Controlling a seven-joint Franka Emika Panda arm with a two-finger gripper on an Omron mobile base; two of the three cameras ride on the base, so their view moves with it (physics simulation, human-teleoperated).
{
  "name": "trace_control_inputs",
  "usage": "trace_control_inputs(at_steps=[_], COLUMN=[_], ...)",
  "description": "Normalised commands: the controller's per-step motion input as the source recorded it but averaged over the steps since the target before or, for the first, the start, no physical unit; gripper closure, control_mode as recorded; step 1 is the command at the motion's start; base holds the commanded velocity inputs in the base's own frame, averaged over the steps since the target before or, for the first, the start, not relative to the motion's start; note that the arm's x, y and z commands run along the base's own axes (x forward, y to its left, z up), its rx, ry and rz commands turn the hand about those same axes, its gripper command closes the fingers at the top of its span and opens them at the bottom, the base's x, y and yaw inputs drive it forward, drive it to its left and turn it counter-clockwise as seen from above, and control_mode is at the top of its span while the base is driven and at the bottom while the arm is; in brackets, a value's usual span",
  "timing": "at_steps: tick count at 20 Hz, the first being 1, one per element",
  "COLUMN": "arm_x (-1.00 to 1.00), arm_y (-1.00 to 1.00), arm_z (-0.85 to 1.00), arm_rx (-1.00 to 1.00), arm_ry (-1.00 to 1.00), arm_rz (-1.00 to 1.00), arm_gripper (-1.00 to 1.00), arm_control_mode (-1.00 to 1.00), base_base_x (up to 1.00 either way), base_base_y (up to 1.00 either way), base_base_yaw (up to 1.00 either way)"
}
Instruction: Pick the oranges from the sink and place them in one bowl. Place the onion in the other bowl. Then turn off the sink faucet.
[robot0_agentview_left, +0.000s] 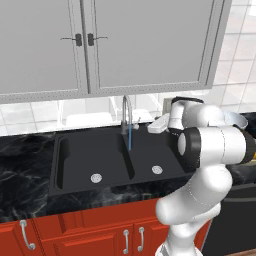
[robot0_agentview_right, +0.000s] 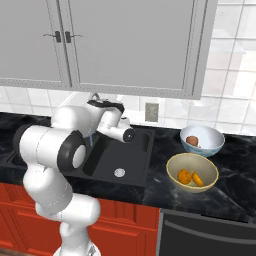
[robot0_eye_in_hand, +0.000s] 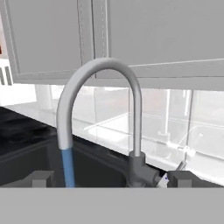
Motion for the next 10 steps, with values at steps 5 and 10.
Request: trace_control_inputs(at_steps=[5,10], arm_x=[0.21,0.19], arm_y=[-0.01,-0.03], arm_z=[-0.12,-0.12], arm_rx=[0.0,0.0], arm_ry=[0.0,0.0], arm_rz=[0.0,0.0], arm_gripper=[-1.0,-1.0], arm_control_mode=[-1.0,-1.0], base_base_x=[0.0,0.0], base_base_y=[0.0,0.0], base_base_yaw=[0.0,0.0])
